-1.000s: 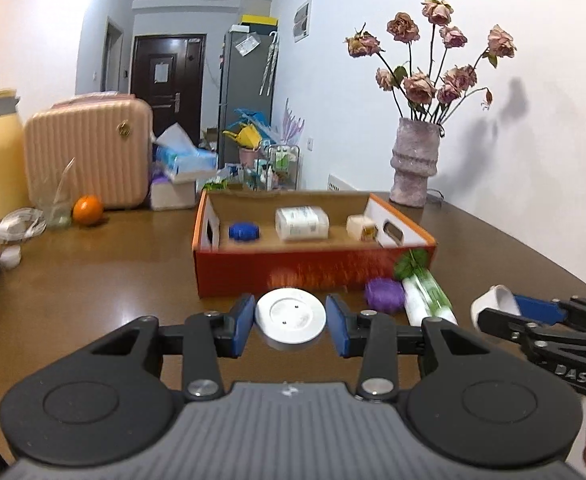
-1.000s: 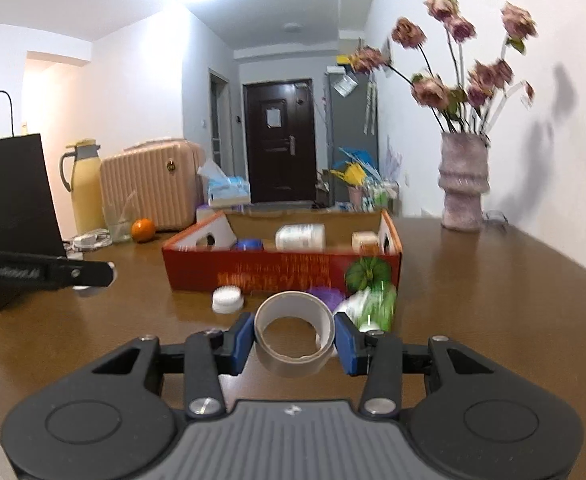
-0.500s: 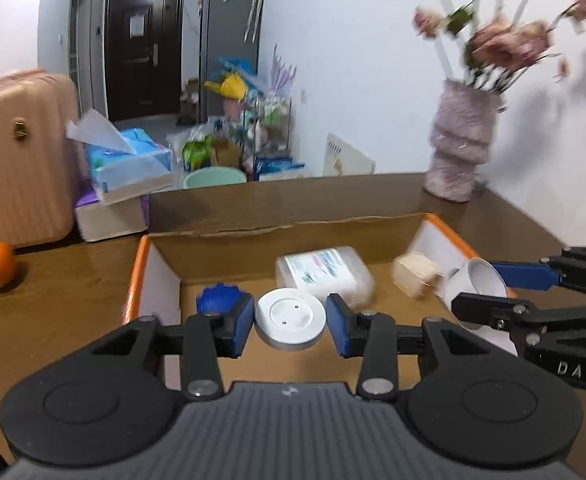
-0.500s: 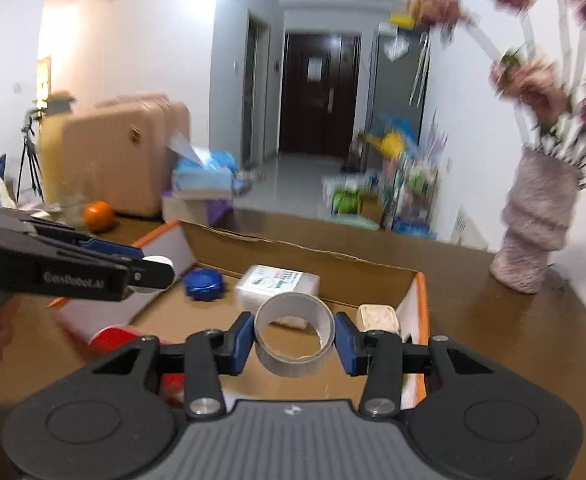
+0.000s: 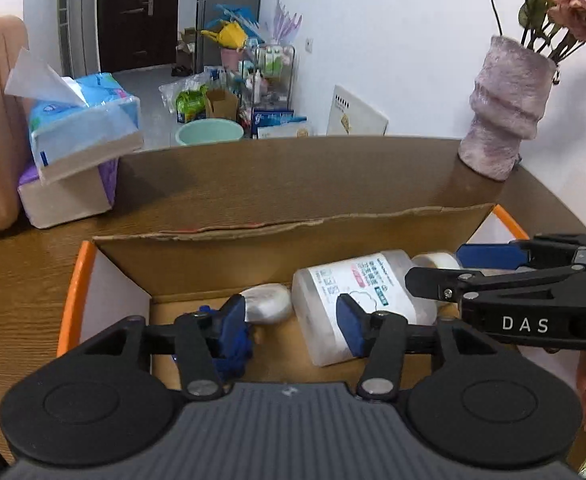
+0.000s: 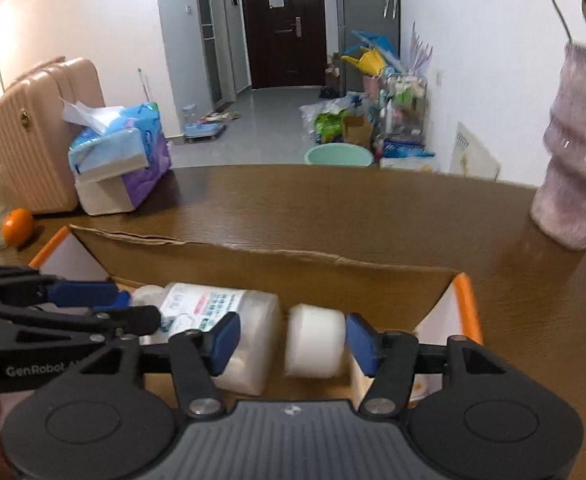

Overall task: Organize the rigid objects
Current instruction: 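Carry the white lid and tape roll into the box and open both grippers, then withdraw both grippers from the box back over the table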

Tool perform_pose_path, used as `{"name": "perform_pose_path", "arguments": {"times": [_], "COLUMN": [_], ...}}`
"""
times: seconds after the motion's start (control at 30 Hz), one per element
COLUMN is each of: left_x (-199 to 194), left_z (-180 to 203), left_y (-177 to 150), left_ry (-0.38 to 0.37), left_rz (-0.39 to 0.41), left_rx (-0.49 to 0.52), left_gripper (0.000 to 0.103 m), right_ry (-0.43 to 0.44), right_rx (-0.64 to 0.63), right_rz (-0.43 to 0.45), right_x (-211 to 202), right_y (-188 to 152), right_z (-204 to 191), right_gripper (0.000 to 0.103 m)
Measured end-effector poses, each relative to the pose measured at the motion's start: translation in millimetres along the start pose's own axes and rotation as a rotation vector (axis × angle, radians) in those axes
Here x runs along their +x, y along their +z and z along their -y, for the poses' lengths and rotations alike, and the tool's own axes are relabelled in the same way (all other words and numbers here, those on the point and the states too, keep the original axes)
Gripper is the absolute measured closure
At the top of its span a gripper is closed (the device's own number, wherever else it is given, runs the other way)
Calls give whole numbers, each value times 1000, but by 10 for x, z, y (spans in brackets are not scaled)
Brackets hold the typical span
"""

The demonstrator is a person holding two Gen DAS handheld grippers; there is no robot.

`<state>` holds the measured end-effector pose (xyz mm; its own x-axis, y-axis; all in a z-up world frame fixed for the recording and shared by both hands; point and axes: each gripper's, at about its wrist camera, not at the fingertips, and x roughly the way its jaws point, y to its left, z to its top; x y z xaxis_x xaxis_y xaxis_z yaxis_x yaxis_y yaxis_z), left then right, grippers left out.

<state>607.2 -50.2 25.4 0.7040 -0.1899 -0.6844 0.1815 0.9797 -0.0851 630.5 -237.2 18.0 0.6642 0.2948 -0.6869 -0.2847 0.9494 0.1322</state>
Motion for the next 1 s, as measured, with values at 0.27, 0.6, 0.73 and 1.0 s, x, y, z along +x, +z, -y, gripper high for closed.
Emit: {"name": "perform_pose_path", "arguments": {"times": [0.27,0.6,0.73,1.0], "left_x": [-359,-1418,-1798,-2413], "left_z": [57,29,88,214], "left_y": [22,11,-171,-667], "left_ry": [35,79,96,127], "left_rz": [35,110,141,288], "left_rx": [31,25,25,19], "left_gripper": [37,23,21,1], "right_ry": [-32,-29,-51,-68], "right_rx": [17,-68,-139,-206], "right_rz": [50,82,77,179], "right_x": [-310,-1268,-1613,-2187], "right_y": [31,-50,-182,-591], "right_z": [90,-24,-183,-571], "right_gripper": [40,23,21,16]}}
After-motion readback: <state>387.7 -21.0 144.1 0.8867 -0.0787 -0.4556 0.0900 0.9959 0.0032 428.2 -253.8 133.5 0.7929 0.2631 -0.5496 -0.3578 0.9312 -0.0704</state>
